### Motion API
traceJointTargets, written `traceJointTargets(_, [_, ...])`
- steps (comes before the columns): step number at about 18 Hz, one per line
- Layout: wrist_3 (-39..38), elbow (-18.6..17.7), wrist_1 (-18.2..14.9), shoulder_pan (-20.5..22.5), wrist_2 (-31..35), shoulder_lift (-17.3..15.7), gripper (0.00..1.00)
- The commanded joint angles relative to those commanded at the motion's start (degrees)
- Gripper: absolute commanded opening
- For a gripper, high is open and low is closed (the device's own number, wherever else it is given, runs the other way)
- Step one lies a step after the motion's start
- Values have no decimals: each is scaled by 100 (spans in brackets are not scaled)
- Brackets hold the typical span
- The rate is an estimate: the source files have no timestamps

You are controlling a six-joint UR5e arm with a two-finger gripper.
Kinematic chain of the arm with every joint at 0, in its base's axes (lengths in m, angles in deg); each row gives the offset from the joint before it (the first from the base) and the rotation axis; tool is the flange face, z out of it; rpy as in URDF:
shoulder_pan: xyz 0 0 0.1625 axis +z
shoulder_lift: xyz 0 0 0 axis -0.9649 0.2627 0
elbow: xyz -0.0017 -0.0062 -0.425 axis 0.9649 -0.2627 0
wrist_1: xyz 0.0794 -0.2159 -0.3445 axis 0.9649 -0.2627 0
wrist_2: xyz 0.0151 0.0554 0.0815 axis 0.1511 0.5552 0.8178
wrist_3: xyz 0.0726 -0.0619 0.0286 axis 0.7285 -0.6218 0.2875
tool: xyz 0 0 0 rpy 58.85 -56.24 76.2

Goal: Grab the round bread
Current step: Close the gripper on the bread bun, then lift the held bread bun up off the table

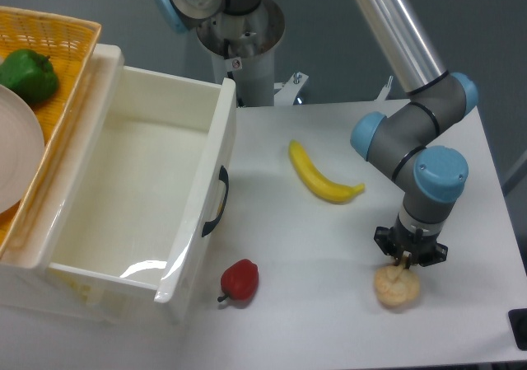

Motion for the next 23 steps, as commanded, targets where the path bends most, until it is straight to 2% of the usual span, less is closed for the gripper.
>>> traceJointTargets(3, [-53, -167, -35, 44, 230, -378, 0])
traceJointTargets(10, [17, -176, -307, 105, 247, -809, 0])
traceJointTargets(12, [105, -150, -675, 166, 265, -994, 0])
traceJointTargets(14, [595, -2, -1149, 290, 265, -1126, 0])
traceJointTargets(17, [1071, 446, -1782, 334, 361, -1118, 0])
traceJointTargets(19, [1334, 806, -2283, 413, 703, -1057, 0])
traceJointTargets(20, [1388, 956, -2442, 413, 757, -1013, 0])
traceJointTargets(23, [1441, 1247, -2654, 431, 792, -916, 0])
